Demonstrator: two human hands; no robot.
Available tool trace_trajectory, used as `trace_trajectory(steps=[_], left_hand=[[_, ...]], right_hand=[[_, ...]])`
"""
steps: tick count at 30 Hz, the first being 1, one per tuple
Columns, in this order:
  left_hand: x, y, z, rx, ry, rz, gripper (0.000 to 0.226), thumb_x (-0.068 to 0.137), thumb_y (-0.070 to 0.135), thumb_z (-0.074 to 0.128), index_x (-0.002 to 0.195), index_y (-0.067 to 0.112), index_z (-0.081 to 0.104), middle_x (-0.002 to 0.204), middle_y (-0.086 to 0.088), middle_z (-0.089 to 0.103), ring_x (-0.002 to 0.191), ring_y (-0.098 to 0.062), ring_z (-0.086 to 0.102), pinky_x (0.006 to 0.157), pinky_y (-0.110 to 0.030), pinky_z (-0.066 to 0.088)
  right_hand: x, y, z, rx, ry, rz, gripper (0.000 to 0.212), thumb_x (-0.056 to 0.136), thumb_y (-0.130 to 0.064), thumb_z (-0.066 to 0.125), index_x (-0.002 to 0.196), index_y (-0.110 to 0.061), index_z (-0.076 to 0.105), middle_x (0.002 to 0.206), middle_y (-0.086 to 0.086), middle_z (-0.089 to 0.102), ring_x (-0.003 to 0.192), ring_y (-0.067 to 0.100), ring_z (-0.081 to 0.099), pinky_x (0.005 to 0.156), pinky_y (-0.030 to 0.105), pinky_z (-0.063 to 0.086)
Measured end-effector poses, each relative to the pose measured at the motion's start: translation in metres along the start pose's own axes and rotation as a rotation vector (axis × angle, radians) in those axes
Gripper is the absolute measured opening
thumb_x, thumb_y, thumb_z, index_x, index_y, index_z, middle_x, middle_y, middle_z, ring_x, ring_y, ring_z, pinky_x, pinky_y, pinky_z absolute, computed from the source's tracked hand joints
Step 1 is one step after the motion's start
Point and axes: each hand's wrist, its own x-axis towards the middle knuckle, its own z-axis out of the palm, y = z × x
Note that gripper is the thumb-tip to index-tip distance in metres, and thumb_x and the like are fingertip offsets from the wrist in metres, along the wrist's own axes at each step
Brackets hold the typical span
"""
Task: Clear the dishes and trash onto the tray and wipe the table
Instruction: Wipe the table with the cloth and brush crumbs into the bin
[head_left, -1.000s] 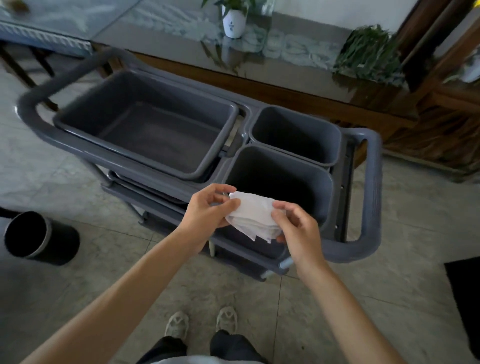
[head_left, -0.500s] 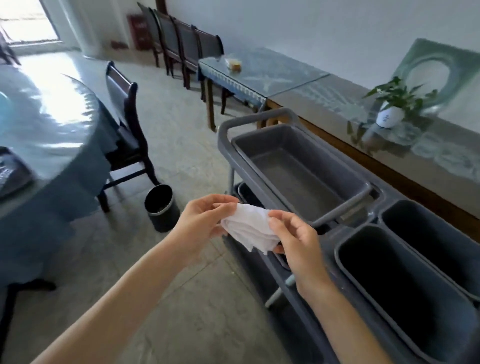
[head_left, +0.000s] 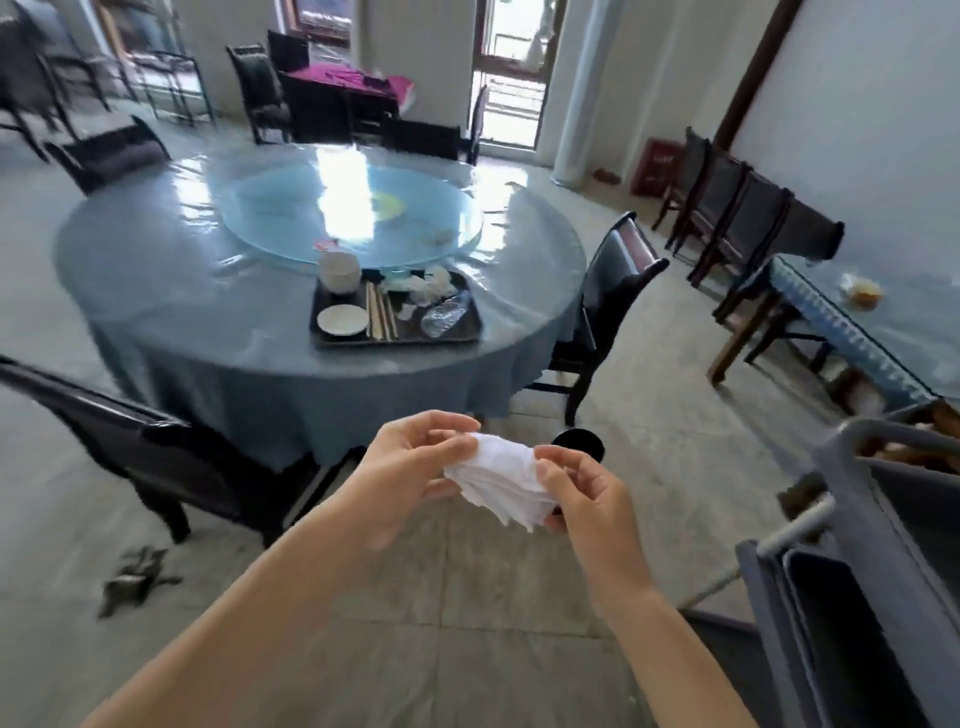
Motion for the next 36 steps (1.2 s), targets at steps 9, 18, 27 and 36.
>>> trace_trajectory(steps=[9,18,27,36], left_hand=[[-0.037,0.037,-0.200,-0.115,0.403,0.120,0.018,0.088,0.010,0.075,0.106,0.014,0.076,0.098,-0.010,0.075,0.091,-0.018,0.072,0.078,-0.031,0.061],[-0.018,0.073,-0.366,-0.203,0.697,0.226,0.018,0.088,0.006,0.073,0.106,0.010,0.074,0.095,-0.007,0.073,0.090,-0.018,0.071,0.078,-0.029,0.062],[0.010,0.120,-0.525,-0.242,0.903,0.256,0.013,0.089,0.006,0.072,0.100,0.012,0.074,0.087,0.002,0.075,0.083,-0.008,0.071,0.072,-0.022,0.059],[0.016,0.129,-0.708,-0.290,0.932,0.192,0.014,0.091,0.008,0.071,0.104,0.012,0.075,0.108,-0.010,0.074,0.096,-0.017,0.071,0.084,-0.031,0.061]], right_hand=[[0.038,-0.017,0.215,-0.042,-0.435,-0.080,0.011,0.098,-0.020,0.071,0.102,-0.026,0.078,0.095,0.011,0.076,0.081,0.014,0.068,0.070,0.031,0.059],[0.101,-0.029,0.413,-0.067,-0.703,-0.144,0.009,0.096,-0.025,0.074,0.104,-0.025,0.077,0.093,0.017,0.072,0.076,0.011,0.063,0.063,0.023,0.054],[0.153,-0.049,0.605,-0.127,-0.859,-0.163,0.009,0.097,-0.024,0.073,0.105,-0.025,0.077,0.096,0.017,0.071,0.079,0.013,0.065,0.067,0.026,0.059],[0.161,-0.033,0.789,-0.167,-0.908,-0.153,0.009,0.097,-0.022,0.072,0.104,-0.025,0.077,0.091,0.016,0.072,0.077,0.017,0.065,0.070,0.037,0.060]])
